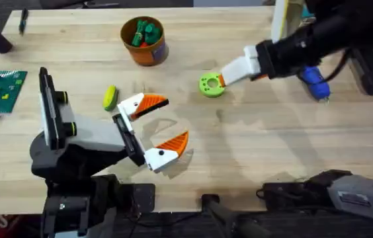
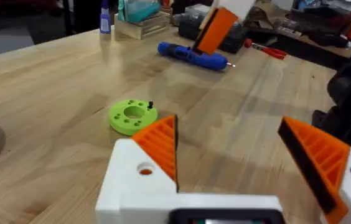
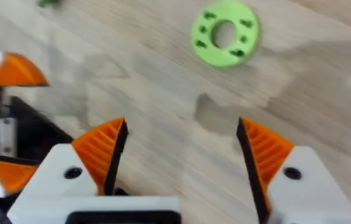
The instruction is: Pick up the gripper from the table and insert it into the empty holder that is missing its gripper. Then pick up a screw, insert it into the mounting hole, and use the screwdriver to tighten it. Finally, clean up the table by picking up the vegetable and placing it into the bucket.
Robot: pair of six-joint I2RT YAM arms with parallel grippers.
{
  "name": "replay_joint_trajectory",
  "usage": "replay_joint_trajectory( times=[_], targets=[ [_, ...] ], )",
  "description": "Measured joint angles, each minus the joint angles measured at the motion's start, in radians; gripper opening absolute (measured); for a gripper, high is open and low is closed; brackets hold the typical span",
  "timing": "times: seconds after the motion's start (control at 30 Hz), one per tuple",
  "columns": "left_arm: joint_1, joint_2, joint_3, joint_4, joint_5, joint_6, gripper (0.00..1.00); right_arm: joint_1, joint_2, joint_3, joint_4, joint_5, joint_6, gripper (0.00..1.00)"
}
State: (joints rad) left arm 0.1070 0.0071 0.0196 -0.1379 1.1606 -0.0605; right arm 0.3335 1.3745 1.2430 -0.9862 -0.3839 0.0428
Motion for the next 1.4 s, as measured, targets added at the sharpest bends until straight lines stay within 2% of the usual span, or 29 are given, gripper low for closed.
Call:
replay_joint_trajectory(
  times=[0.17, 0.43, 0.63, 0.8, 1.13, 1.4],
  targets=[
    [0.0, 0.0, 0.0, 0.0, 0.0, 0.0, 0.985, 0.058, -0.022, -0.016, -0.01, 0.164, -0.01, 0.993],
    [0.0, 0.0, 0.0, 0.0, 0.0, 0.0, 0.985, 0.11, -0.007, -0.217, 0.273, 0.288, -0.028, 0.994],
    [0.0, 0.0, 0.0, 0.0, 0.0, 0.0, 0.985, 0.109, 0.078, -0.234, 0.42, 0.332, -0.059, 0.986],
    [0.0, 0.0, 0.0, 0.0, 0.0, 0.0, 0.985, 0.109, 0.137, -0.234, 0.483, 0.34, -0.068, 0.851],
    [0.0, 0.0, 0.0, 0.0, 0.0, 0.0, 0.985, 0.109, 0.204, -0.235, 0.515, 0.343, -0.074, 0.421],
    [0.0, 0.0, 0.0, 0.0, 0.0, 0.0, 0.985, 0.109, 0.23, -0.235, 0.542, 0.342, -0.074, 0.407]
  ],
)
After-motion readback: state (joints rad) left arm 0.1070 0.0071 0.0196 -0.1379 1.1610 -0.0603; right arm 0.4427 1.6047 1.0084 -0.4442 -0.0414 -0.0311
